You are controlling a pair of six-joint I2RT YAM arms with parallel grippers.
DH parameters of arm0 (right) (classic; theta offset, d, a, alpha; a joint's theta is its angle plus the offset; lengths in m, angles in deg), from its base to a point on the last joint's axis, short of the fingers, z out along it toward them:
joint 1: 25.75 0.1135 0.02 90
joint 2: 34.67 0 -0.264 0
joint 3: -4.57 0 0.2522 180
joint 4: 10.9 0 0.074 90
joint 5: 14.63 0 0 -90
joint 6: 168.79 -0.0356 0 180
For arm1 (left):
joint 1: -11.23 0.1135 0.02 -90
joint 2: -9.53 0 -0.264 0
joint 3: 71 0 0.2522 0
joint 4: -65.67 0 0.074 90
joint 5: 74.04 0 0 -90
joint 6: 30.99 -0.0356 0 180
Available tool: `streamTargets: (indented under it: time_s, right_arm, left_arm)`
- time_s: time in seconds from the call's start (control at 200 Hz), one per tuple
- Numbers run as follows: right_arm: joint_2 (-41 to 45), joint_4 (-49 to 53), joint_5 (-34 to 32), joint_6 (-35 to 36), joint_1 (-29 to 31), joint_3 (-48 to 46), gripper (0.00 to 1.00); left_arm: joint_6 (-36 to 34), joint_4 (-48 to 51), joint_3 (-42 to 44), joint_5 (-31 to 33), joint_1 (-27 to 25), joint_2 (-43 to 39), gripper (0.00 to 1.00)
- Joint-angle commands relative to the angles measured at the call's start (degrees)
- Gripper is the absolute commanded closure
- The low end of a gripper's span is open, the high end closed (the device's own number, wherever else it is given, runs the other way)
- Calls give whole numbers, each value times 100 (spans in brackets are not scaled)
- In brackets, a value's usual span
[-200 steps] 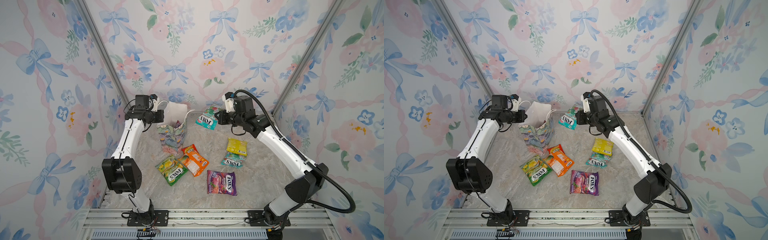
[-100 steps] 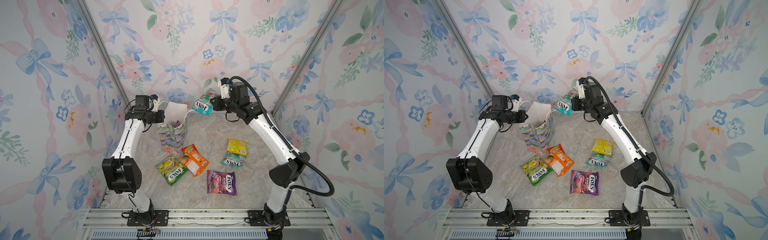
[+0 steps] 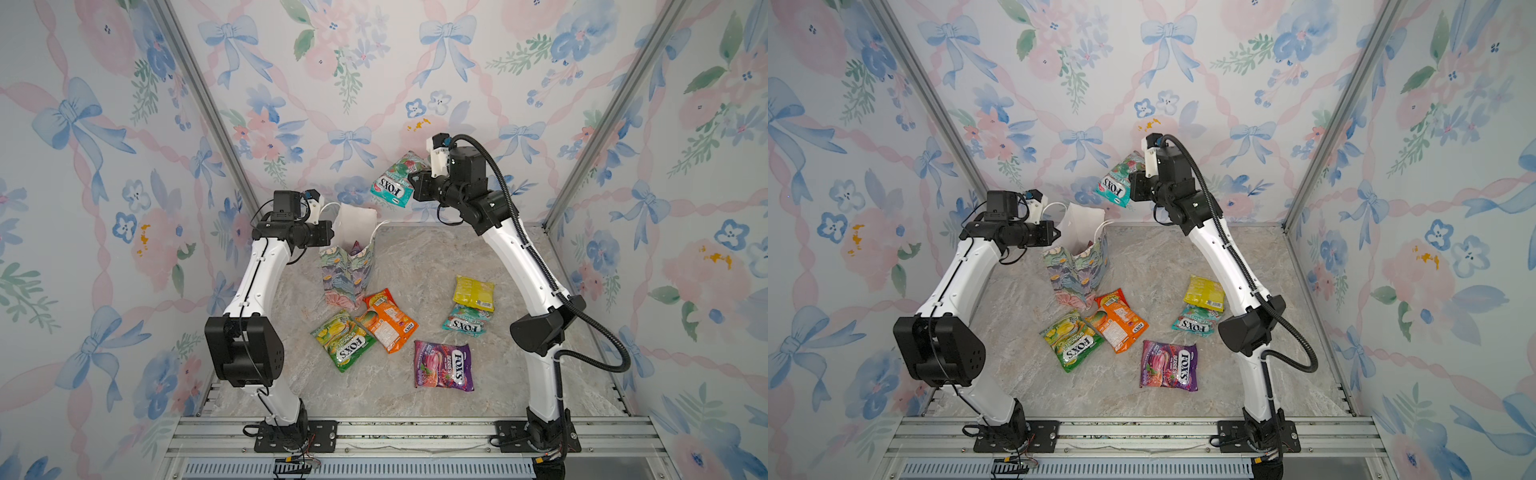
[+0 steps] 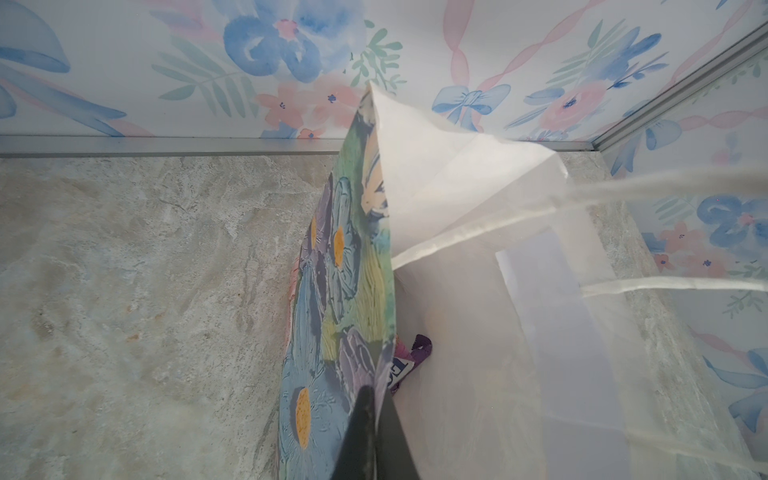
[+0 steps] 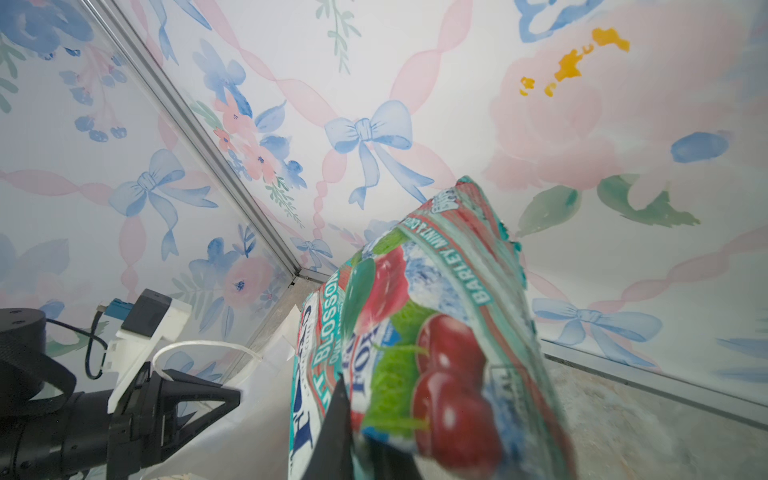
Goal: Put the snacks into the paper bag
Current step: 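Lift the teal bag with the right gripper toward the gift bag, then lower the teal bag into the gift bag beside the left gripper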
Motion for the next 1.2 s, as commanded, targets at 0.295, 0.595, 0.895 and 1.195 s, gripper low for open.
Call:
streamTargets:
  time_s: [0.295, 0.595, 0.895, 1.195]
  right_arm:
    - [-627, -155, 2, 212, 769, 589, 100]
    - [-661, 350, -58, 319, 912, 527, 100]
    - [-256, 424, -360, 579, 912, -110, 100]
    - [-307, 652, -120, 786, 1054, -109, 100]
  left_arm:
    - [-78, -45, 79, -205, -30, -60, 100]
    - [-77, -57, 85, -188, -27, -88, 100]
    - [-88, -54, 93, -119, -13, -116, 100]
    - [-91, -54, 96, -93, -3, -150, 100]
